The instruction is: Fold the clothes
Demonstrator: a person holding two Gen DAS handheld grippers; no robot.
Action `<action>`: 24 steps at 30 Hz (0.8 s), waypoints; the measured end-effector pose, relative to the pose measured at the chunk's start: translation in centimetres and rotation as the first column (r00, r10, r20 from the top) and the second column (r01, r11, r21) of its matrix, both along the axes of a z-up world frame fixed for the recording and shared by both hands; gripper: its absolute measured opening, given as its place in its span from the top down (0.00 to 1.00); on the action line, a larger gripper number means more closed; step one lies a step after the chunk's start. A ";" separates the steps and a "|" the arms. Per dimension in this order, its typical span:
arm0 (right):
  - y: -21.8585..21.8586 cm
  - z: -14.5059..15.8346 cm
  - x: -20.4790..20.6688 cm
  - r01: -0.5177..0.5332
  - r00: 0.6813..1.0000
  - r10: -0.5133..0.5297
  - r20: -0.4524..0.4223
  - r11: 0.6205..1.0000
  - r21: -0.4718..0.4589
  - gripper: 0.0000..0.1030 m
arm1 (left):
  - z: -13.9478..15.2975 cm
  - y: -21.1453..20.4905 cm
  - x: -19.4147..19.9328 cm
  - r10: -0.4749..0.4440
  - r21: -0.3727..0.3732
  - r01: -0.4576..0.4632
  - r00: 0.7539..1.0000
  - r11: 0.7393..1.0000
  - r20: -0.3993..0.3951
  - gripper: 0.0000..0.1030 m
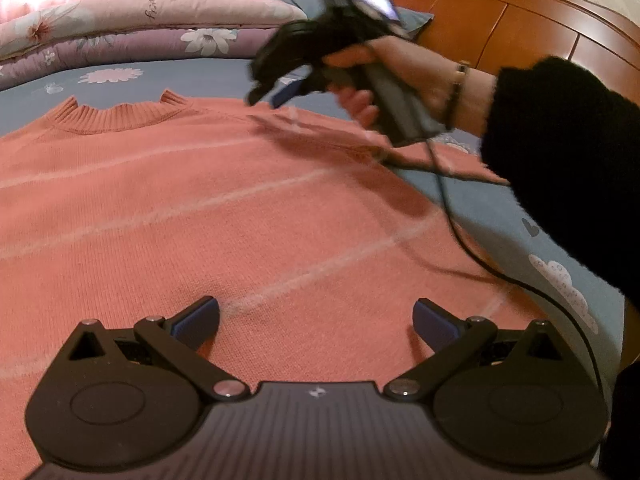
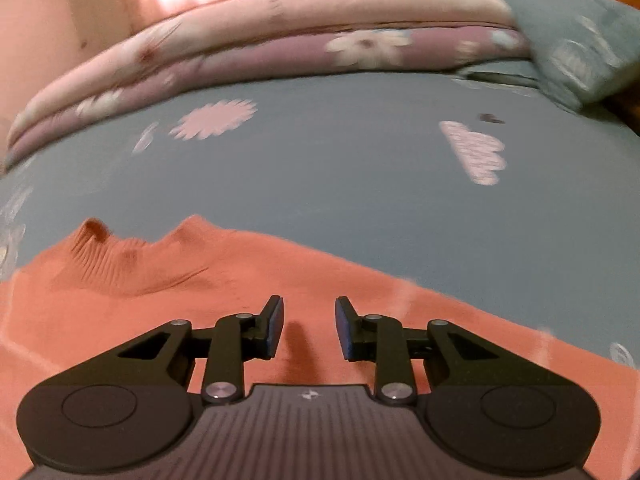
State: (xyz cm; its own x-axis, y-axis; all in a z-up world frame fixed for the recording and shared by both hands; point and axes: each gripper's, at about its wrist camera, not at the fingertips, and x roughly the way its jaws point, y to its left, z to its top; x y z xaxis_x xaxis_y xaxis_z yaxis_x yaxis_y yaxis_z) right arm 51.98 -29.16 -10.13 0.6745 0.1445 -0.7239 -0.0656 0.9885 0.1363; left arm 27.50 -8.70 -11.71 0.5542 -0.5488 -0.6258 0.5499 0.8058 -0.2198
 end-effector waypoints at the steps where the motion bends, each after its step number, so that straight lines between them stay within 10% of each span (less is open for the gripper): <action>1: 0.5 -0.4 0.8 0.004 1.000 -0.004 0.002 1.000 -0.011 0.68 | 0.0 0.0 0.0 0.000 -0.001 0.000 1.000 1.000 0.000 0.01; 24: 5.9 0.8 4.9 -0.058 0.998 0.058 0.004 0.996 0.064 0.62 | 0.1 0.3 -0.2 0.001 -0.035 -0.001 1.000 0.999 -0.014 0.01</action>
